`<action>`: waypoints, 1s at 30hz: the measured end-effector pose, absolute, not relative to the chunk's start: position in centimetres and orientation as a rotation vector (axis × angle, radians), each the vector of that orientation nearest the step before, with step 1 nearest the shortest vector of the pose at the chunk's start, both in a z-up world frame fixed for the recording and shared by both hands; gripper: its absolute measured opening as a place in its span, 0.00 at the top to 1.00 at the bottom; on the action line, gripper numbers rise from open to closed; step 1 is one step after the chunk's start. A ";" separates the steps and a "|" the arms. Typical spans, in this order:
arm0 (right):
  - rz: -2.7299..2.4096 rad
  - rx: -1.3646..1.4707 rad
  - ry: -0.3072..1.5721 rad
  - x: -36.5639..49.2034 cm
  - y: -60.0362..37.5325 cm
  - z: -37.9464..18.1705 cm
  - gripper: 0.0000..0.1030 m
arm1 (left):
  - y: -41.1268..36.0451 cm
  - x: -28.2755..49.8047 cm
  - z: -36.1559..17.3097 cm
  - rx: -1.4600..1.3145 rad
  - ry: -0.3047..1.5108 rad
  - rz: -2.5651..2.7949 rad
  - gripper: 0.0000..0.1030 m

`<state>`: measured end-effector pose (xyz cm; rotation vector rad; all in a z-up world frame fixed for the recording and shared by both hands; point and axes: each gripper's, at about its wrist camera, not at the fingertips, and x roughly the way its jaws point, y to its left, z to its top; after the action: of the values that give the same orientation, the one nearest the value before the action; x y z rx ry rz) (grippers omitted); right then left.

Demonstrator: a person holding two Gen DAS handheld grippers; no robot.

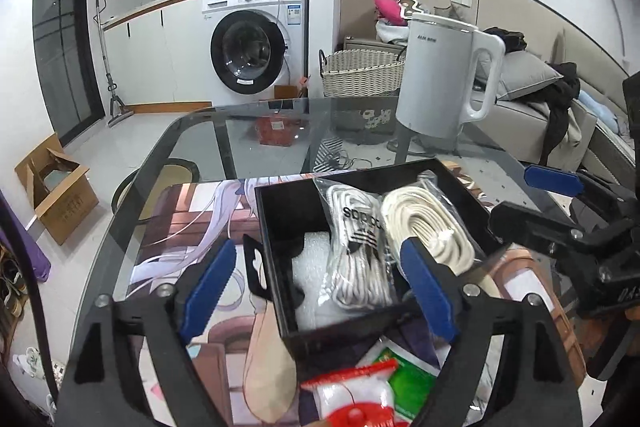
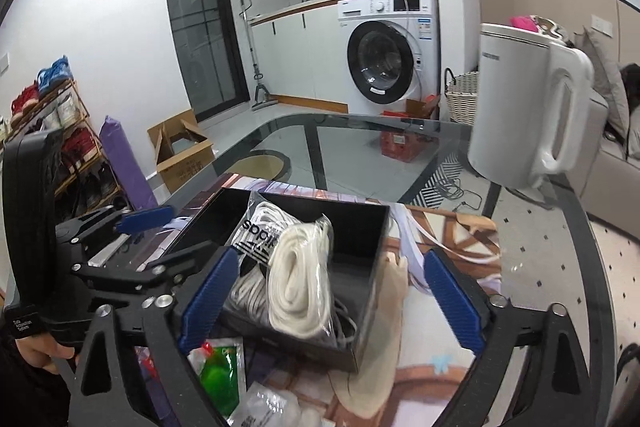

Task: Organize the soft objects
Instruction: 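Lower both bags into the box and open both tools, then move the right tool to the white plush bunny and grasp it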

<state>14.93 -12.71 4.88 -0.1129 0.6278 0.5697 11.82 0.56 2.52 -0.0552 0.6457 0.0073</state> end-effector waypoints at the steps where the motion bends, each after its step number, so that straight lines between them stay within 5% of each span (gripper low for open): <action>1: 0.562 -0.109 0.621 14.5 -13.1 5.0 0.01 | 0.6 11.5 2.5 -0.057 0.647 0.007 0.11; 3: 0.554 -0.107 0.622 13.8 -13.5 5.2 0.01 | 0.6 10.8 2.5 -0.066 0.645 0.004 0.00; 30: 0.595 -0.222 0.801 7.7 -14.5 0.3 0.01 | 1.0 6.1 0.7 -0.081 0.665 0.042 0.00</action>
<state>7.74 -14.51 0.28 -0.2224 0.8014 0.5948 6.06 1.02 0.71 -0.0813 0.6648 0.0416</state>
